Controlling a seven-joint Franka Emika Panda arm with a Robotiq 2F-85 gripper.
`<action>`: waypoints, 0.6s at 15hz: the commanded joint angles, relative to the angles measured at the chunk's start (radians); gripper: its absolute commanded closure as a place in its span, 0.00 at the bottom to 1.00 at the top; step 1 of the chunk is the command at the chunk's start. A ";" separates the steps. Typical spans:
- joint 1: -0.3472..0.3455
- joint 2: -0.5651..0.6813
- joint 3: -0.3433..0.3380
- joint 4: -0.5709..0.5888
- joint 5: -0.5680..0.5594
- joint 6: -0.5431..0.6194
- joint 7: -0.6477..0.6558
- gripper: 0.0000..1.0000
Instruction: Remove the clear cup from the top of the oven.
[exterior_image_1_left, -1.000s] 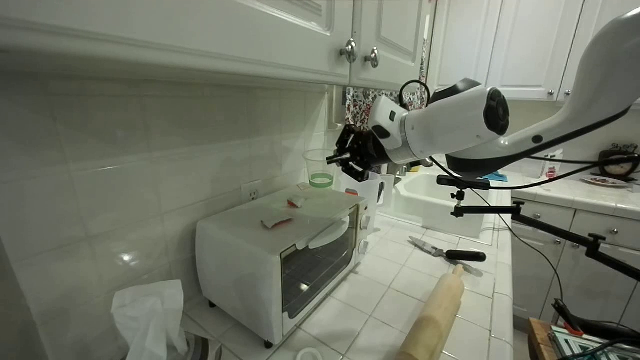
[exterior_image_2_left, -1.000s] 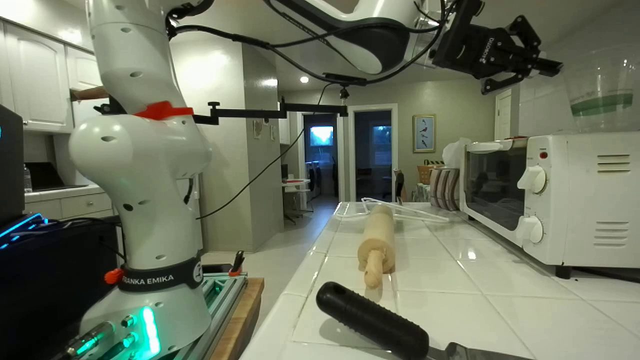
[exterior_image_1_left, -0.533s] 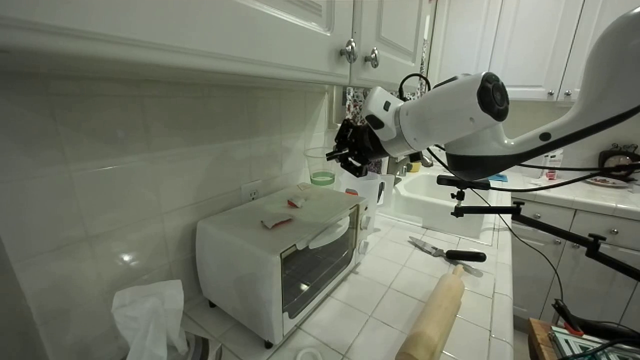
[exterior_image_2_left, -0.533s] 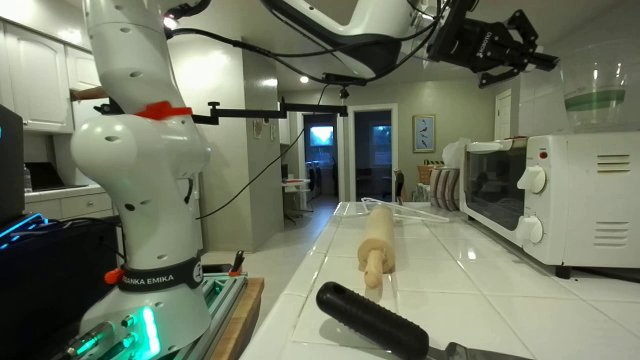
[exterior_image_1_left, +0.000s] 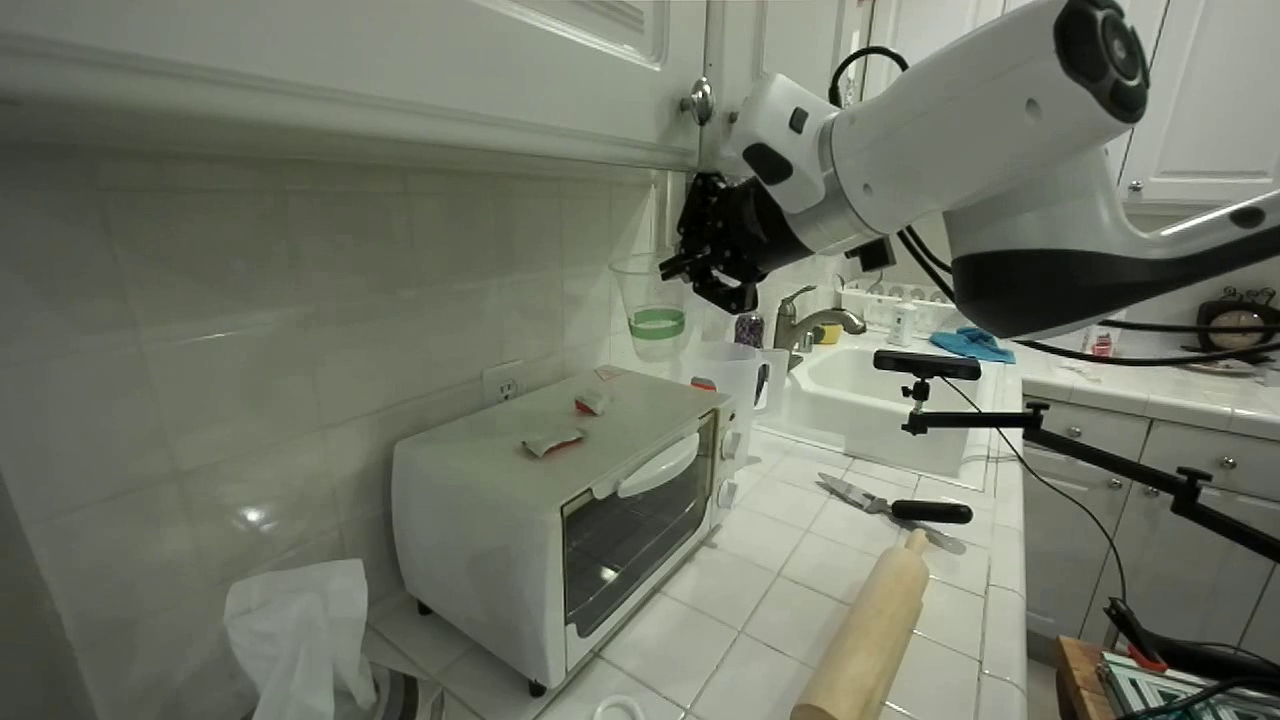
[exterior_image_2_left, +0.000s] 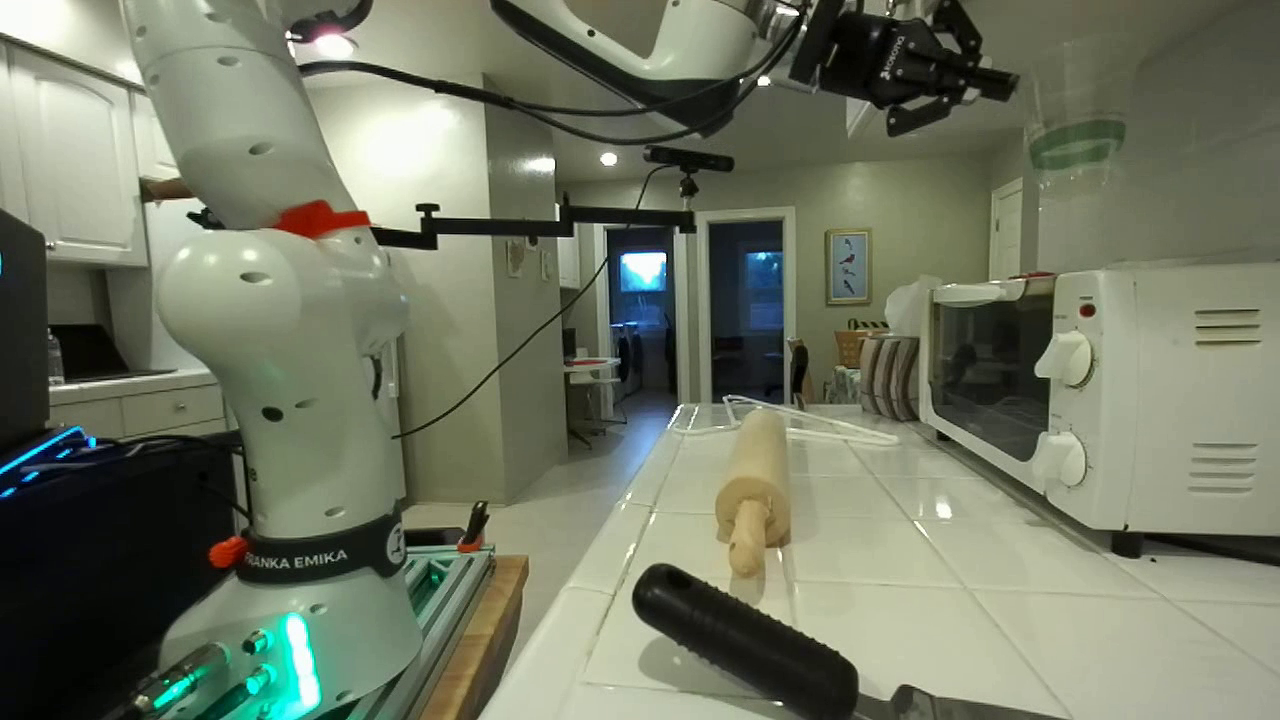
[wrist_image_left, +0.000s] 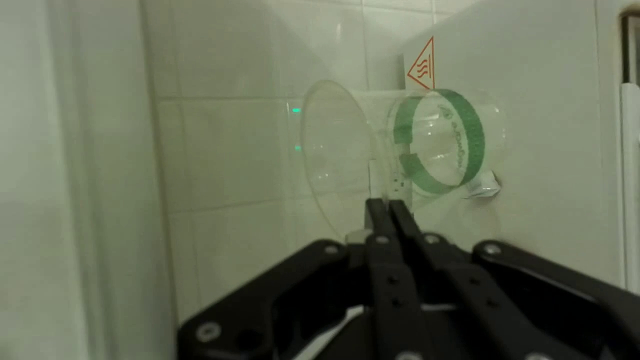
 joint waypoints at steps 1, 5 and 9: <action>0.033 -0.048 0.016 -0.021 0.047 -0.105 -0.084 0.99; 0.056 -0.078 0.015 -0.053 0.050 -0.101 -0.060 0.99; 0.068 -0.112 0.003 -0.114 0.062 -0.064 -0.049 0.99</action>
